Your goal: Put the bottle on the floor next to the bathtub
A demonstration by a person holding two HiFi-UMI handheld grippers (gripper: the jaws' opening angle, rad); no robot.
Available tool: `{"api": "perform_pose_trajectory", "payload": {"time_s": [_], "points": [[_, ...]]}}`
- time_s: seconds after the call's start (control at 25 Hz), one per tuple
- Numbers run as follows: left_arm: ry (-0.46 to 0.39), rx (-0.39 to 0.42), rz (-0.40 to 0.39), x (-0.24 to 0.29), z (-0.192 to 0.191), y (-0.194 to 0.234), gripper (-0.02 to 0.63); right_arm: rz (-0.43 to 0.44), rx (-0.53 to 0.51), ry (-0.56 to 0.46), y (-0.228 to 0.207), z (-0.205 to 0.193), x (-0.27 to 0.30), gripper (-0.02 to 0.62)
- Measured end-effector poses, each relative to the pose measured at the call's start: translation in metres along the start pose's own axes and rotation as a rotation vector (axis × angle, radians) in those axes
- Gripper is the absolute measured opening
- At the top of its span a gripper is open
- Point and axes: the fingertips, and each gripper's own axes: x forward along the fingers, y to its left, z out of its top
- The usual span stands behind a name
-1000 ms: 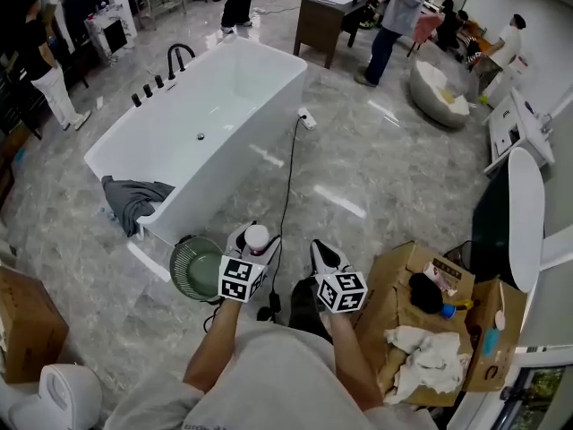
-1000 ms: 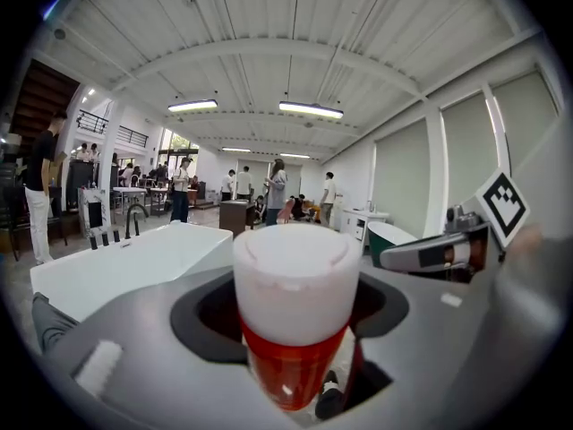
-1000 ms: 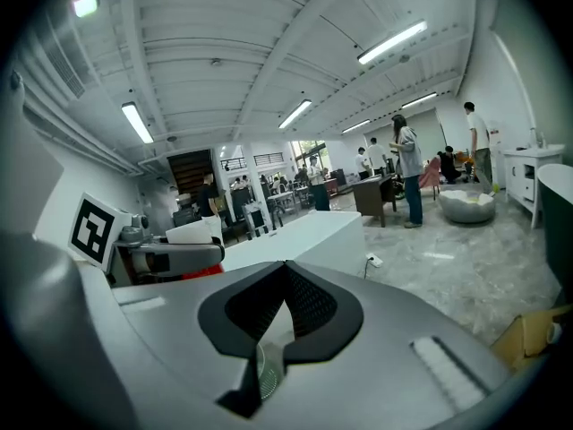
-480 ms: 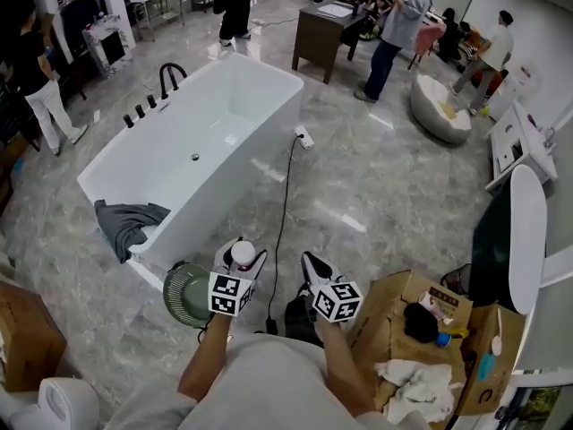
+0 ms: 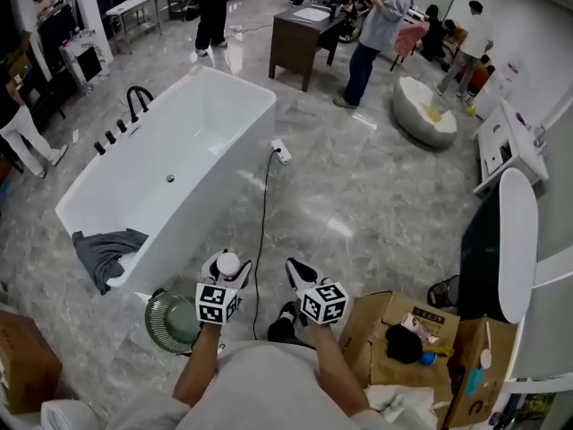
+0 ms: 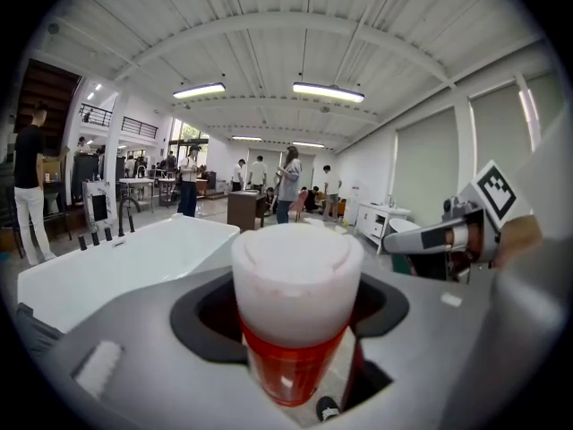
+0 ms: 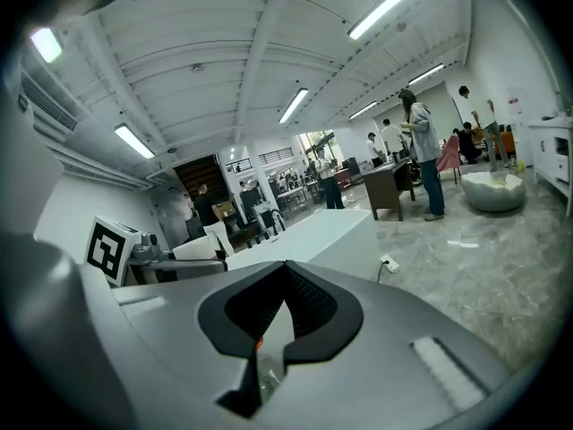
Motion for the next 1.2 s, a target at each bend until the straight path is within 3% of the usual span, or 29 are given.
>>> {"api": "perform_pose_trajectory", "payload": {"time_s": [0.28,0.56,1.0,1.2], "points": [[0.002,0.004,0.036,0.066,0.026,-0.007,0.342,0.019,0.004,0.016,-0.072,0.031,0.018,0.002],[0.023,0.02,0.065,0.099,0.035,-0.017,0.342,0.041,0.018,0.018,-0.123,0.047,0.028,0.002],[0.041,0.02,0.094,0.126,0.048,-0.003,0.342,0.124,-0.013,0.021,-0.138,0.071,0.059,0.002],[0.041,0.009,0.067,0.16,0.055,0.006,0.341,0.152,-0.03,0.022,-0.148,0.089,0.076,0.002]]}}
